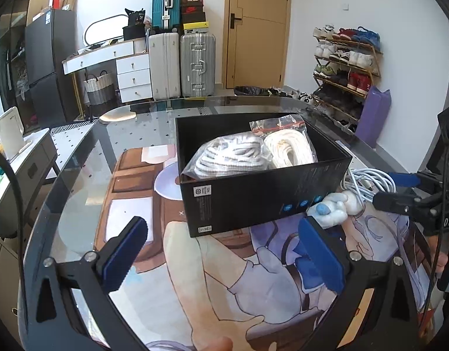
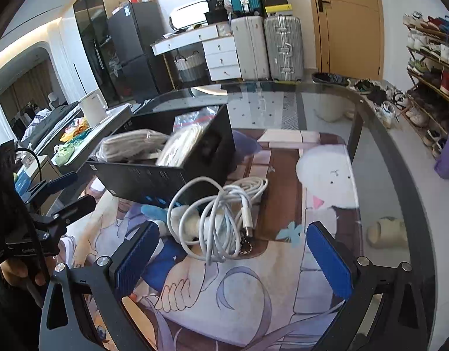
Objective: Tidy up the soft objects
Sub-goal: 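Move the right tool to the coiled white cable while the left tool moves toward the white plush toy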
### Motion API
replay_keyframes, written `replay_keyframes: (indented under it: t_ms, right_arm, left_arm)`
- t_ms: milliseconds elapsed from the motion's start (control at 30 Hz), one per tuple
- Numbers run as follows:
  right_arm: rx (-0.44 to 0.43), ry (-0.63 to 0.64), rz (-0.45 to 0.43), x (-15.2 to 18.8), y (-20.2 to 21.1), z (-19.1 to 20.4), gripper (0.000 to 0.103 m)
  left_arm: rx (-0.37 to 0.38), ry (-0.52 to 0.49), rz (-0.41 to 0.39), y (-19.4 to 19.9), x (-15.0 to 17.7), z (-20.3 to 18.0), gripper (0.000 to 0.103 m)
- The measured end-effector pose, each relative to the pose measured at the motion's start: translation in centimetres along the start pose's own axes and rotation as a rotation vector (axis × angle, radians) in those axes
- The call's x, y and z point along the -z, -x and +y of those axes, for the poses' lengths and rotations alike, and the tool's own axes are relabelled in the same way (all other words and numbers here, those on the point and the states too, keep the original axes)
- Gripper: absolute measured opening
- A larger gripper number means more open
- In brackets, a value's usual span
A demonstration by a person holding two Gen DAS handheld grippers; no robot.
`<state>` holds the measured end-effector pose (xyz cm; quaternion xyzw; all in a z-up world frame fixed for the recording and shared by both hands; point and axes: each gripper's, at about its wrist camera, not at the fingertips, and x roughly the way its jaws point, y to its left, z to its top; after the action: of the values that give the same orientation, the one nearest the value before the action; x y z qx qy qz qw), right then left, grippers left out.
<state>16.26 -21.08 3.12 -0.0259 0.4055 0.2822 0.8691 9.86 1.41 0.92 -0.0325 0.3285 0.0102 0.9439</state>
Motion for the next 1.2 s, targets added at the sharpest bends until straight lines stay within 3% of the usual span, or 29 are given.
replay_keyframes:
  t_ms: [400, 500, 833, 1067, 1200]
  right_arm:
    - [0.024, 0.063, 0.057, 0.2, -1.8, 1.8, 0.102]
    - [0.064, 0.075, 0.069, 0.1, -2.4, 2.2, 0.102]
    - [0.15, -0.022, 0.007, 0.0, -1.4, -0.1, 0.101]
    - [0.143, -0.079, 0.032, -0.1, -1.9, -1.9, 0.085]
    - [0.16, -0.088, 0.044, -0.2, -2.3, -2.7, 0.084]
  left_arm:
    - [0.003, 0.071, 0.025, -0.6, 0.1, 1.3, 0.103]
    - [0.005, 0.085, 0.025, -0.7, 0.1, 1.6, 0.103]
    - [0.001, 0.087, 0.045, -0.9, 0.2, 1.6, 0.103]
    - [0.0, 0.078, 0.043, -0.9, 0.2, 1.5, 0.103]
    - [0.0, 0.078, 0.044, -0.9, 0.2, 1.5, 0.103]
